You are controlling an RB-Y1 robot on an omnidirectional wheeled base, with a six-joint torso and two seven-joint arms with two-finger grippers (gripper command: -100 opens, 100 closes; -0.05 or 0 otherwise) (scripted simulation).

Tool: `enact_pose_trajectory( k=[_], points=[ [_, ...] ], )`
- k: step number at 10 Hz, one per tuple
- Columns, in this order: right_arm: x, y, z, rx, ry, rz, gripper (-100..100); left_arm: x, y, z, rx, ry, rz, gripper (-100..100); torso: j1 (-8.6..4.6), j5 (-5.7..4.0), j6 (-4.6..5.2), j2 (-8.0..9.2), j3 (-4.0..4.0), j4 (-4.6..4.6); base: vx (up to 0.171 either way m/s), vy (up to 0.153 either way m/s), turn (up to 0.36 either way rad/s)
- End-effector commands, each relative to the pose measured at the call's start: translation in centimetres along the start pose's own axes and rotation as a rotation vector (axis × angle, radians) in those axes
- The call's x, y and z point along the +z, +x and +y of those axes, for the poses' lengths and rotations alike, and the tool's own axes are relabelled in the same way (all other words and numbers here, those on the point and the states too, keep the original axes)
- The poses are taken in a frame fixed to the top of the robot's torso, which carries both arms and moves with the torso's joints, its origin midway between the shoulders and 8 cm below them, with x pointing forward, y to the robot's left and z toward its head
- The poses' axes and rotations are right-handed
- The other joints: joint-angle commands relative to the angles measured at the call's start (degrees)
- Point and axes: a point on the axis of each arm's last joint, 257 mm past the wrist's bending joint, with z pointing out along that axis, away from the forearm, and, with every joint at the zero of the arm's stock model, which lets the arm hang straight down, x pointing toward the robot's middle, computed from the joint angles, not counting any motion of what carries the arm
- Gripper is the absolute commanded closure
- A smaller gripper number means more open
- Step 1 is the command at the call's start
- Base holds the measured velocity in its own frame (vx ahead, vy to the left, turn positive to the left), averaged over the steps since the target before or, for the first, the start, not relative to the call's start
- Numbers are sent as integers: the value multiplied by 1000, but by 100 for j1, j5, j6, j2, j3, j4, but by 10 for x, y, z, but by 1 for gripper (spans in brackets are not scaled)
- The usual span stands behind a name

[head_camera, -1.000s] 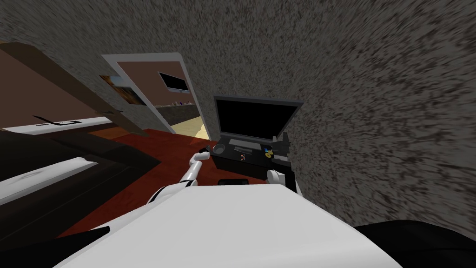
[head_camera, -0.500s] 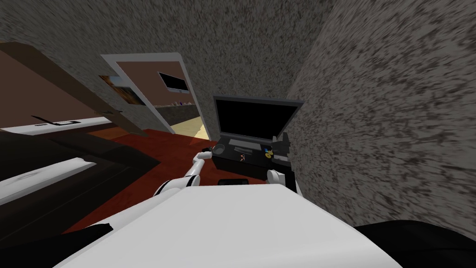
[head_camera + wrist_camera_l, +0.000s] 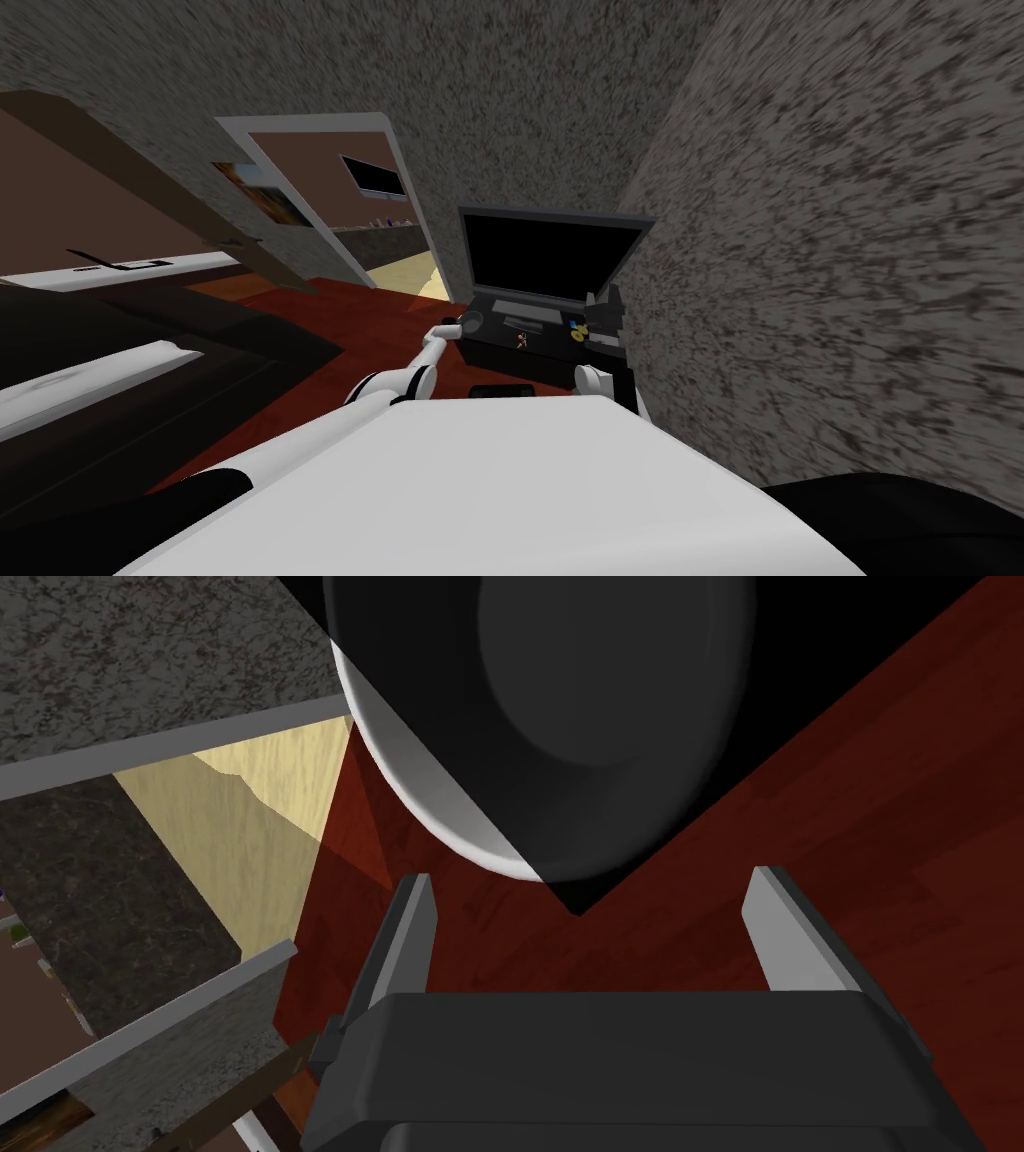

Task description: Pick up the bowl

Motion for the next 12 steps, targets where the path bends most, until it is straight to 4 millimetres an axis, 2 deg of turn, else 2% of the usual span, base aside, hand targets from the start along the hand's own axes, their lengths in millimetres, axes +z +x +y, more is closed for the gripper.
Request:
enact_pose_trajectory(
  k=[1, 2, 5, 10, 11, 12],
  points=[
    [0, 0, 0, 0, 0, 0, 0, 1, 5, 15, 2, -57, -4, -100, 0, 0, 0, 0, 0, 0, 27, 0, 7],
    [0, 0, 0, 0, 0, 0, 0, 2, 11, 26, 3, -94, -6, -100, 1, 0, 1, 1, 1, 1, 43, 6, 5],
    [0, 0, 0, 0, 0, 0, 0, 2, 16, 35, 6, -127, -9, -100, 1, 0, 1, -3, -1, 0, 35, 0, 1],
    [0, 0, 0, 0, 0, 0, 0, 1, 27, 75, 15, -240, -21, -100, 0, 0, 1, -15, -8, -3, 62, -1, -3],
    [0, 0, 0, 0, 0, 0, 0, 1, 27, 72, 15, -230, -20, -100, 1, 0, 0, -15, -9, -3, 31, 2, -3],
    [0, 0, 0, 0, 0, 0, 0, 1, 27, 72, 14, -232, -20, 0, 2, 0, -1, -3, -3, -1, 6, 0, 1]
  ],
)
